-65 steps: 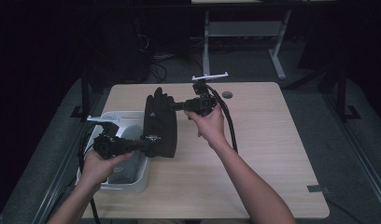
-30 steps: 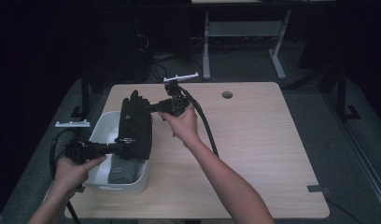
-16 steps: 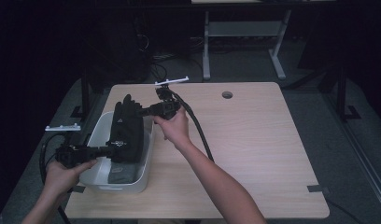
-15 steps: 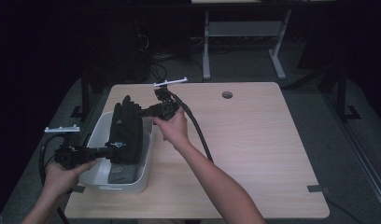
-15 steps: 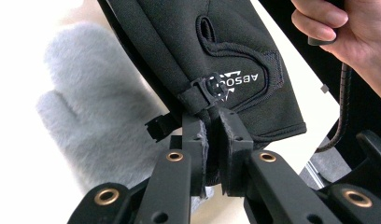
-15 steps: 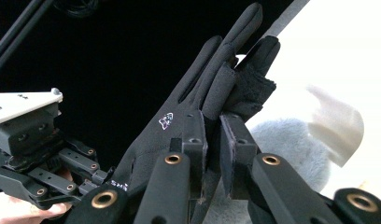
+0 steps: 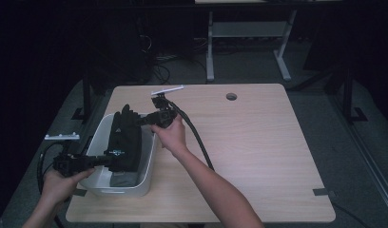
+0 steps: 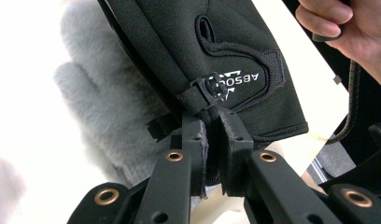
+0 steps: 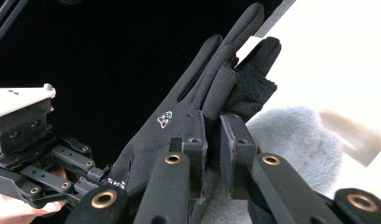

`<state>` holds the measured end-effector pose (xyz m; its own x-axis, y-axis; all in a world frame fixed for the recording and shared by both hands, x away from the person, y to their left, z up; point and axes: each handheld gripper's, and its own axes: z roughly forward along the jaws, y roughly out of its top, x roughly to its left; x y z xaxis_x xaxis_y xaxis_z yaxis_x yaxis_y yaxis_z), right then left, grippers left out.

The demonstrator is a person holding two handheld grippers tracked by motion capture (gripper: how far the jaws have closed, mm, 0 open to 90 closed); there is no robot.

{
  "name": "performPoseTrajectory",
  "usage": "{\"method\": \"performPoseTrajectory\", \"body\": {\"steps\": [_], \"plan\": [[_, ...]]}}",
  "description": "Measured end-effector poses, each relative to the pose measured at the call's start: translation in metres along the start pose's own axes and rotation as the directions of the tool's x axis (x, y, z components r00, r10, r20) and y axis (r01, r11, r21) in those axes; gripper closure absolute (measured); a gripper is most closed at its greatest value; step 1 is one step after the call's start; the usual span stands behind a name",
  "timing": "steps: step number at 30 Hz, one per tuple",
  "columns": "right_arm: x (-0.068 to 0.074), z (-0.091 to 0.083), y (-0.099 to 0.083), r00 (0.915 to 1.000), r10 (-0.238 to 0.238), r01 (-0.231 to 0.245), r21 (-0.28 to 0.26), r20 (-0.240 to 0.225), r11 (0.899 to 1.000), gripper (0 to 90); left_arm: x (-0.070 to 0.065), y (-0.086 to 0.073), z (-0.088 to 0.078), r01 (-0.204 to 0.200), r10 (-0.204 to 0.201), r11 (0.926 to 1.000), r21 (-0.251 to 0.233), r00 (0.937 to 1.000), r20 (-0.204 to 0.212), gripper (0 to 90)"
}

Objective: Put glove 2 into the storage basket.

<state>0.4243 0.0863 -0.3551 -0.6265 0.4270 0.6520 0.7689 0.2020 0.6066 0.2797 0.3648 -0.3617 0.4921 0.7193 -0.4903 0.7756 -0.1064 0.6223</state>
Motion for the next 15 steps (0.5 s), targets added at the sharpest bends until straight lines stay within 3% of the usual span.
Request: {"method": "performPoseTrajectory", "body": {"steps": [15], "plan": [[-0.008,0.019,-0.013,0.9999,0.013,-0.013,0.045,0.009,0.999,80.8,0.010,-0.012,0.004,0.024,-0.024,0.9985,0.049,0.9997,0.000,82.2]]}}
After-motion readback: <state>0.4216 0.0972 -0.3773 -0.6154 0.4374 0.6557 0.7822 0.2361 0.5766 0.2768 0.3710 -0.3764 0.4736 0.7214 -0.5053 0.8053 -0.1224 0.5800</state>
